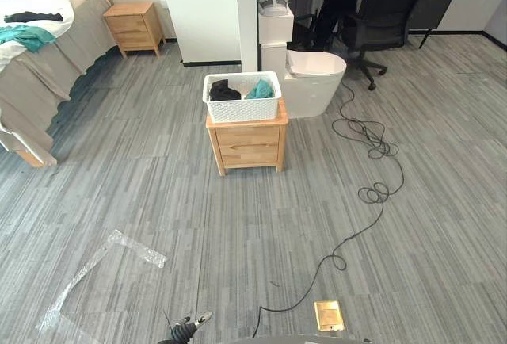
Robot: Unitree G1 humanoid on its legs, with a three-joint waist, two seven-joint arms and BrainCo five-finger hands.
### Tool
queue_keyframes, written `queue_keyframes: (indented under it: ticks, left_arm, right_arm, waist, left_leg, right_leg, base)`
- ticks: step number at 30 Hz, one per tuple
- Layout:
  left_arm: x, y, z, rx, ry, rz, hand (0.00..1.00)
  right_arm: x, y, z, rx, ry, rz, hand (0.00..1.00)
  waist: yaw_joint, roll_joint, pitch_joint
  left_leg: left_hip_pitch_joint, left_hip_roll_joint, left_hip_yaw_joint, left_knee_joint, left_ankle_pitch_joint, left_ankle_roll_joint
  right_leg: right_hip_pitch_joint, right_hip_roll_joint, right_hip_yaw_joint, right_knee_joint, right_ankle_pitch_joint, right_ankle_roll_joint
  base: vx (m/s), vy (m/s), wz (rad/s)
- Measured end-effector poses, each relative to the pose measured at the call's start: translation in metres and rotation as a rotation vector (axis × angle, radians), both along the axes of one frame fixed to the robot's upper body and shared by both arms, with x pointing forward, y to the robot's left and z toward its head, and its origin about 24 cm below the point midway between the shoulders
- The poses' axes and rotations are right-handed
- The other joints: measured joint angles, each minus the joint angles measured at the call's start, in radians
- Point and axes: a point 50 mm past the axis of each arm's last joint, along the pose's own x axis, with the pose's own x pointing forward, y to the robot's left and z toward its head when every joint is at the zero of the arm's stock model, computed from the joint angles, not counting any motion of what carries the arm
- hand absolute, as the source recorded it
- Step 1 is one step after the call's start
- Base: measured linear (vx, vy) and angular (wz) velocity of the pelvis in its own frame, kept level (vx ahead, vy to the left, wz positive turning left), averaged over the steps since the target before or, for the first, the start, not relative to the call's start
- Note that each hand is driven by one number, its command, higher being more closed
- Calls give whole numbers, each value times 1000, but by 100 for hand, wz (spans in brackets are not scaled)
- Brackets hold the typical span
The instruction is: Pick up the laundry basket with both hands and put the clothes into the washing machine.
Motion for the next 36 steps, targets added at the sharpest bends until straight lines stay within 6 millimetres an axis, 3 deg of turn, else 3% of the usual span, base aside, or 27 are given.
queue_keyframes:
  ticks: [14, 19, 20, 21, 22, 23, 25, 26, 27, 30, 31, 32, 33, 34, 35, 36]
  left_arm:
    - [0, 2, 0, 3, -1, 4, 0]
    - [9, 4, 2, -7, -31, 52, 0]
    - [13, 5, 3, -9, -41, 59, 0]
    - [17, 6, 4, -4, -49, 46, 0]
    - [20, 6, 5, -3, -56, 36, 0]
    - [27, 6, 7, 1, -79, 19, 0]
    - [31, 7, 8, 11, -84, -2, 0]
    - [32, 7, 8, 12, -83, -1, 0]
    - [33, 7, 9, 13, -86, 0, 0]
    - [66, -10, 15, -23, -160, -25, 0]
    - [79, -15, 19, -32, -193, -34, 0]
    - [92, -24, 23, -52, -226, -45, 0]
    - [93, -27, 23, -62, -230, -45, 0]
    - [88, -33, 21, -82, -217, -31, 0]
    - [84, -34, 19, -97, -208, 10, 0]
    - [83, -34, 18, -104, -208, 35, 0]
  right_arm:
    - [1, 2, 0, 8, -1, 26, 0]
    - [16, 0, 1, 14, -34, 21, 0]
    - [17, -1, 1, 23, -43, -23, 0]
    - [13, 2, 0, 40, -43, -78, 0]
    - [11, 0, 1, 43, -48, -121, 0]
    - [14, 0, 2, 58, -76, -183, 0]
    - [14, 3, 2, 81, -103, -232, 0]
    - [14, 4, 2, 85, -103, -242, 0]
    - [15, 6, 2, 88, -105, -244, 0]
    - [9, 8, 0, 103, -94, -308, 0]
    - [5, 11, -2, 110, -73, -334, 0]
    - [-8, 18, -6, 132, -20, -381, 0]
    - [-14, 20, -7, 139, -1, -404, 0]
    - [-22, 22, -8, 147, 28, -435, 0]
    - [-31, 23, -8, 153, 33, -496, 0]
    - [-32, 24, -8, 154, 33, -517, 0]
  waist:
    - [3, -7, 0]
    - [10, -4, 18]
    - [8, -2, 28]
    - [-1, -21, 45]
    - [-9, -15, 46]
    - [-9, -22, 61]
    - [-19, -25, 80]
    - [-19, -31, 85]
    - [-19, -34, 86]
    - [-42, -28, 105]
    - [-52, -34, 116]
    - [-59, -47, 131]
    - [-66, -44, 133]
    - [-82, -16, 134]
    - [-89, -14, 129]
    - [-86, -13, 129]
  left_leg:
    - [-6, 5, 23, 0, -2, -1]
    - [-130, 13, 52, 110, -48, 13]
    - [-139, 3, 48, 126, -63, 21]
    - [-136, -20, 40, 142, -81, 44]
    - [-136, -20, 31, 148, -91, 53]
    - [-137, -40, 14, 169, -116, 60]
    - [-102, -61, -12, 180, -134, 83]
    - [-69, -59, -14, 168, -146, 87]
    - [-58, -58, -14, 164, -153, 86]
    - [-26, -36, -49, 155, -198, 87]
    - [-3, -34, -70, 129, -203, 85]
    - [50, -30, -97, 71, -213, 67]
    - [70, -17, -99, 54, -217, 48]
    - [105, 24, -107, 50, -230, 23]
    - [93, 49, -112, 138, -236, -3]
    - [77, 58, -109, 204, -230, -23]
  right_leg:
    - [-14, 6, 22, -4, 5, -3]
    - [-130, 6, 59, 71, -6, 13]
    - [-168, -4, 48, 157, -64, 24]
    - [-205, -35, 25, 274, -135, 66]
    - [-227, -51, 12, 357, -163, 86]
    - [-331, -87, 0, 613, -188, 71]
    - [-483, -121, -5, 927, -169, 6]
    - [-532, -118, -12, 999, -186, 33]
    - [-555, -116, -21, 1003, -191, 39]
    - [-601, -99, -111, 639, -159, 51]
    - [-596, -96, -132, 481, -109, 51]
    - [-579, -86, -147, 255, -17, 59]
    - [-572, -78, -146, 226, 9, 51]
    - [-566, -55, -145, 268, 64, 5]
    - [-566, -41, -148, 325, 113, -69]
    - [-561, -37, -154, 352, 118, -86]
  base:
    - [-21, -9, -5]
    - [-23, 1, -23]
    - [-21, 58, 35]
    - [-9, 78, 54]
    - [-34, 72, 63]
    - [-36, 54, 46]
    - [104, 80, 47]
    - [249, 83, 30]
    - [296, 59, 5]
    - [322, 13, 23]
    - [567, -72, 56]
    - [602, -98, 54]
    - [758, -152, 53]
    - [715, -149, 44]
    - [748, -168, 39]
    - [792, -215, 26]
